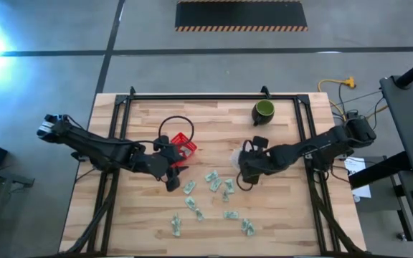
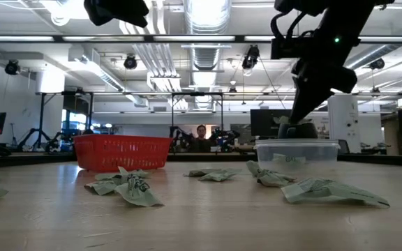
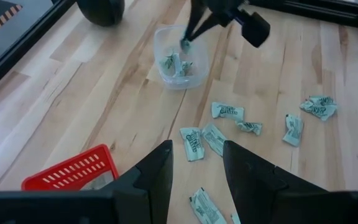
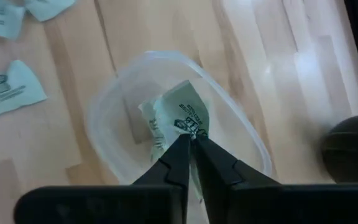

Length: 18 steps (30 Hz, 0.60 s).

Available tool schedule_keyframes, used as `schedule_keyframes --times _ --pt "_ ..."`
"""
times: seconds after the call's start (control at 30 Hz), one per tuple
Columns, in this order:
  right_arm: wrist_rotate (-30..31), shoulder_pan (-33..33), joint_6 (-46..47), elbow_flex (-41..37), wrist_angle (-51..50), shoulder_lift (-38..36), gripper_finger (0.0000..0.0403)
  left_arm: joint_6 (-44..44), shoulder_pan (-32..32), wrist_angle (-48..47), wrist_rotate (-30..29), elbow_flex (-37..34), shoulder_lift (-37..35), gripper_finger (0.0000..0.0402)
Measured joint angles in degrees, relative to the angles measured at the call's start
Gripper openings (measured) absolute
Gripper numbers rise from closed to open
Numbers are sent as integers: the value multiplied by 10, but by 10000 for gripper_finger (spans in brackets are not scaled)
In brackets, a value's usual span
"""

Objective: Pick and place items into bin
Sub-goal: Put the stevia packet into the transparent bin, then put the stevia packet into the red bin

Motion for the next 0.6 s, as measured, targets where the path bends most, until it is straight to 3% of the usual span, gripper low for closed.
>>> schedule_keyframes --times 0.3,0.6 --pt "-16 -24 0 0 1 -3 97 -8 -1 0 19 0 31 125" --pt "-118 -6 -15 2 7 -22 130 5 -6 -28 98 -1 55 125"
